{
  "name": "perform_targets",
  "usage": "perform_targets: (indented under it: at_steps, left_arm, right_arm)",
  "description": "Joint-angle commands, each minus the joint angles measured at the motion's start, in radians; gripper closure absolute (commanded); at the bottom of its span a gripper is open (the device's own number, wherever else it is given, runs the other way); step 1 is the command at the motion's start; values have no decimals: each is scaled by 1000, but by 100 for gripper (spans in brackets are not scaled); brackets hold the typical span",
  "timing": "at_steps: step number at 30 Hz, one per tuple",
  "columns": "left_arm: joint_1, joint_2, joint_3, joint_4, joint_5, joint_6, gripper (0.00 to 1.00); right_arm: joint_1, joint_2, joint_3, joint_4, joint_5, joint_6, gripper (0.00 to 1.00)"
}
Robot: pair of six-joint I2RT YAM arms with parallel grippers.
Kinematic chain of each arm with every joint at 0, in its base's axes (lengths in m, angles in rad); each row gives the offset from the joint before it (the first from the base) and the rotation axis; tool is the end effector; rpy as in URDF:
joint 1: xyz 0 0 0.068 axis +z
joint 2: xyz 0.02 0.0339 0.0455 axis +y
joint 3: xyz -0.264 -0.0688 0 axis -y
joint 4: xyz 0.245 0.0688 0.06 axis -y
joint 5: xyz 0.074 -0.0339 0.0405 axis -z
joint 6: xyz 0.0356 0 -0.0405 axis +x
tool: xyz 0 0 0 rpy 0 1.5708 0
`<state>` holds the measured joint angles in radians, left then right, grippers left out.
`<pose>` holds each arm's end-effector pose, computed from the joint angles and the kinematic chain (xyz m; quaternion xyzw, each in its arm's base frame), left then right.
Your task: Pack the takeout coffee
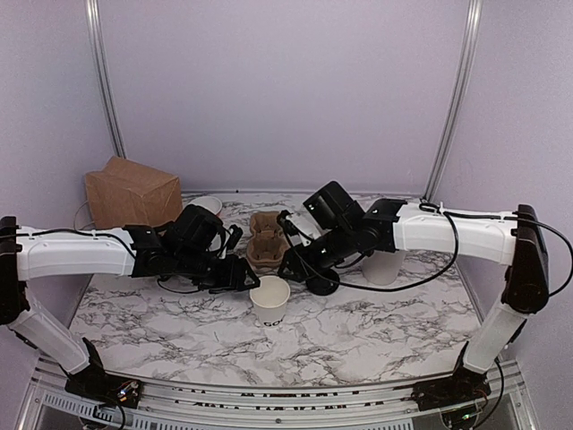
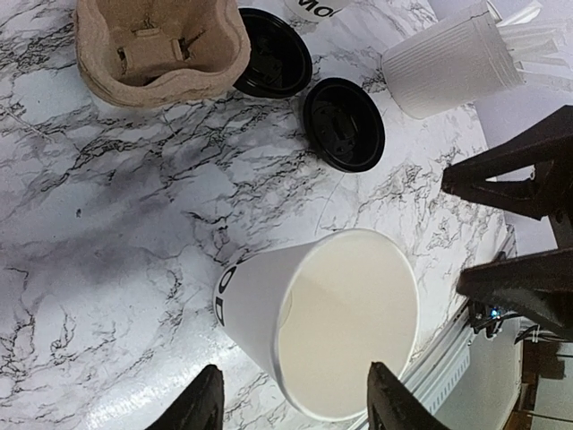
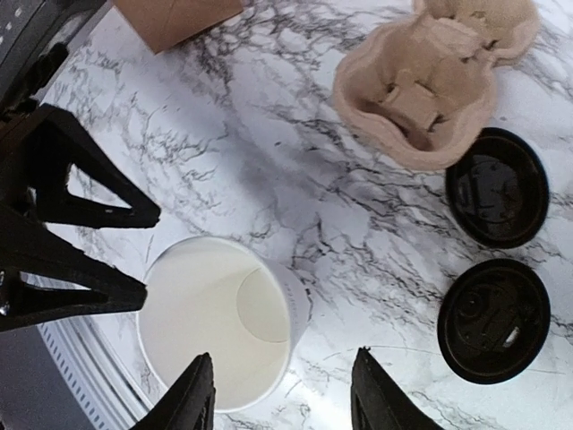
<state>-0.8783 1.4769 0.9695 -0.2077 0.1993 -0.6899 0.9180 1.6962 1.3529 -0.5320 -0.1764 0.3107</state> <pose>0.1994 -0.2514 0.2383 0.1263 0.8975 -0.3556 0.2284 0.2221 0.3007 0.2657 -0.3087 0.8847 0.2633 0.2296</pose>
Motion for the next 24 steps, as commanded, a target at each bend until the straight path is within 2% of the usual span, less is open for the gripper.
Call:
perform_targets:
  at_steps: [1, 4, 10, 13, 24]
  left_arm:
    - [-4, -28, 6, -7, -22, 17, 45]
    - [-1, -42, 6, -7, -25, 20, 45]
    - [7, -61, 16, -8, -36, 31, 45]
    - [16, -72, 18, -8, -40, 32, 45]
    - [52, -105, 16, -10, -21, 43, 45]
  right_arm:
    - [-17, -118, -86, 28, 178, 24, 46]
    - [-23, -159, -173, 42, 294, 70, 35]
    - [-47, -97, -242, 46, 357, 96, 41]
    - [-103, -54, -256, 61, 330, 131, 50]
    - [-215, 17, -312, 208, 296, 208, 48]
